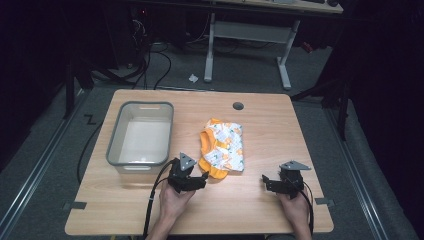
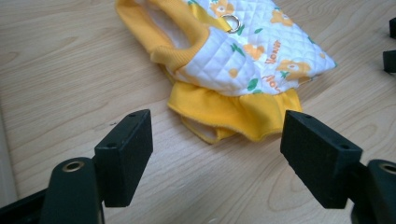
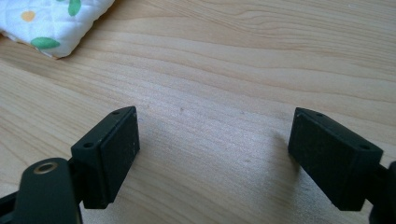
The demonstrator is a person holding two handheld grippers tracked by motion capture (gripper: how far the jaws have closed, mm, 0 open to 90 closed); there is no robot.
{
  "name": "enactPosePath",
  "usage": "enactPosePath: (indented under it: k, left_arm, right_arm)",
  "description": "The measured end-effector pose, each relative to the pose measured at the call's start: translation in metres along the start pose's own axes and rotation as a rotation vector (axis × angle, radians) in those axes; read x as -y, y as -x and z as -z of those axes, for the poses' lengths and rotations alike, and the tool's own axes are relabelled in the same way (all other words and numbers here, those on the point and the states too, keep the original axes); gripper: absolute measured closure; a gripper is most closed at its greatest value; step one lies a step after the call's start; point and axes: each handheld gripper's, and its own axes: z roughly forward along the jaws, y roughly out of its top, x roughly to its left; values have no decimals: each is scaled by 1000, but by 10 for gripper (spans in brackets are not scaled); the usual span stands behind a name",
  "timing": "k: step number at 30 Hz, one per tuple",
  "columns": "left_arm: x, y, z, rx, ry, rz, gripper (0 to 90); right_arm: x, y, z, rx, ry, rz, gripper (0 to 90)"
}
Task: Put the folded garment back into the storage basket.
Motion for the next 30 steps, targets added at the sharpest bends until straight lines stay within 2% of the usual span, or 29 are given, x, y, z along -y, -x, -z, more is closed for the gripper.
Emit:
enactPosePath:
  k: [7, 10, 12, 15, 18, 25, 28, 30]
  left_arm:
    - [-13, 2, -4, -4, 0, -23, 261]
    - [-19, -1, -6, -11, -11, -8, 262]
    - [-24, -2, -8, -1, -9, 11, 262]
    - [-31, -5, -12, -7, -18, 18, 263]
    - [-37, -7, -15, 8, -11, 35, 261]
    - [-58, -9, -28, 11, -20, 12, 256]
    - [-64, -11, -35, 0, -40, 1, 257]
    - [-68, -15, -40, 3, -52, 15, 261]
  right_arm:
    - [0, 0, 0, 0, 0, 0, 164]
    - [0, 0, 0, 0, 0, 0, 165]
    - [0, 0, 0, 0, 0, 0, 164]
    - [0, 0, 0, 0, 0, 0, 164]
    - [0, 0, 0, -1, 0, 0, 165]
    - [0, 0, 0, -1, 0, 0, 164]
    - [0, 0, 0, -1, 0, 0, 165]
    - [0, 0, 0, -1, 0, 0, 165]
